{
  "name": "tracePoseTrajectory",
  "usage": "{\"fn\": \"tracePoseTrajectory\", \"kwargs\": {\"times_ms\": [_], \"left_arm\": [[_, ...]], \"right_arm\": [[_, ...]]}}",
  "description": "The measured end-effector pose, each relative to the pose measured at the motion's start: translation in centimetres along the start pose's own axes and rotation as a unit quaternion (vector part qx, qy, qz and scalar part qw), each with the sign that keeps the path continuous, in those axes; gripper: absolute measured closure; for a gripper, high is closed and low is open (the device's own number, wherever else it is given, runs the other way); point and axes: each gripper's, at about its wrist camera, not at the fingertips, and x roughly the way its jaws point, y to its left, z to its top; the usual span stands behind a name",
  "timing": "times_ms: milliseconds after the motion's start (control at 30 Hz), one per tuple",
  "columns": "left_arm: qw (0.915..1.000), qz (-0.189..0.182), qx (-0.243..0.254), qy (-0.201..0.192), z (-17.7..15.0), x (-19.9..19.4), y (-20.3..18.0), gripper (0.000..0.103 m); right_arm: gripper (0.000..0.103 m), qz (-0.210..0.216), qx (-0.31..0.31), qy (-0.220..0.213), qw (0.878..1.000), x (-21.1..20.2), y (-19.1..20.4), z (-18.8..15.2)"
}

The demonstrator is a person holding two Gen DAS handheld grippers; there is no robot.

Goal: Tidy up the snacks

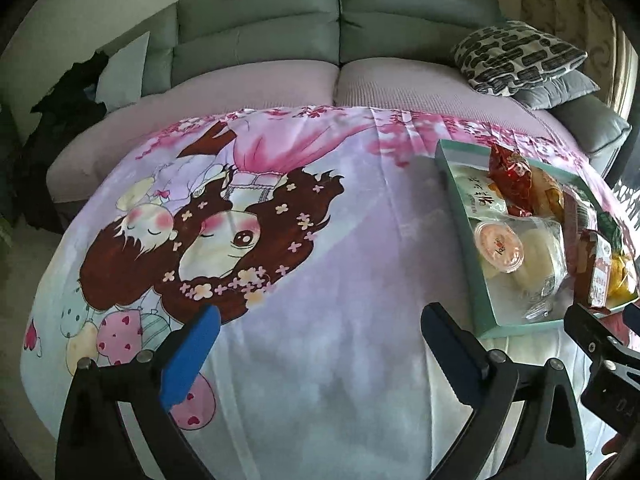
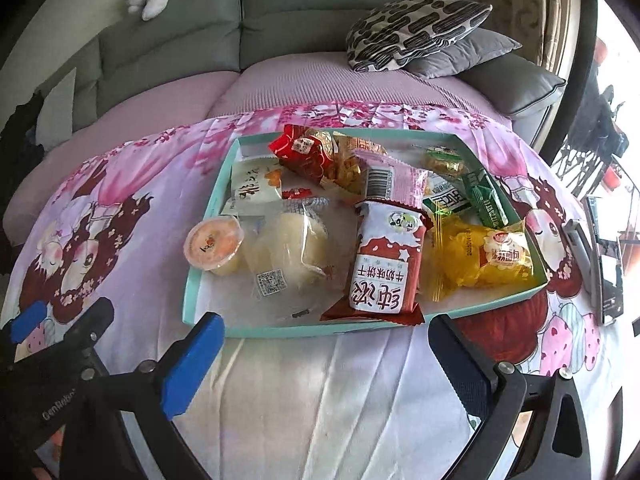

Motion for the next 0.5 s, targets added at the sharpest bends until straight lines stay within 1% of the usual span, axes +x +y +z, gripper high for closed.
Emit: {"fn": "tracePoseTrajectory", "kwargs": {"times_ms": [100, 200, 267, 500], "left_arm": [[0.9999, -0.003, 0.010, 0.003, -0.2, 0.2, -0.6, 0.003], [0.9998, 0.009, 0.015, 0.012, -0.5, 0.8, -0.9, 0.003], [0.9996, 0.016, 0.013, 0.020, -0.6, 1.3, -0.9, 0.003], [0.9994, 0.014, -0.003, 0.031, -0.5, 2.1, -0.4, 0.003]], "right_arm": [[0.000, 0.003, 0.006, 0.005, 1.000, 0.3, -0.3, -0.1], [0.000, 0.000, 0.009, 0.012, 1.000, 0.8, -0.7, -0.1], [0.000, -0.003, 0.010, 0.016, 1.000, 1.1, -0.9, -0.2], [0.000, -0.009, 0.007, 0.026, 1.000, 1.8, -1.1, -0.4]]}}
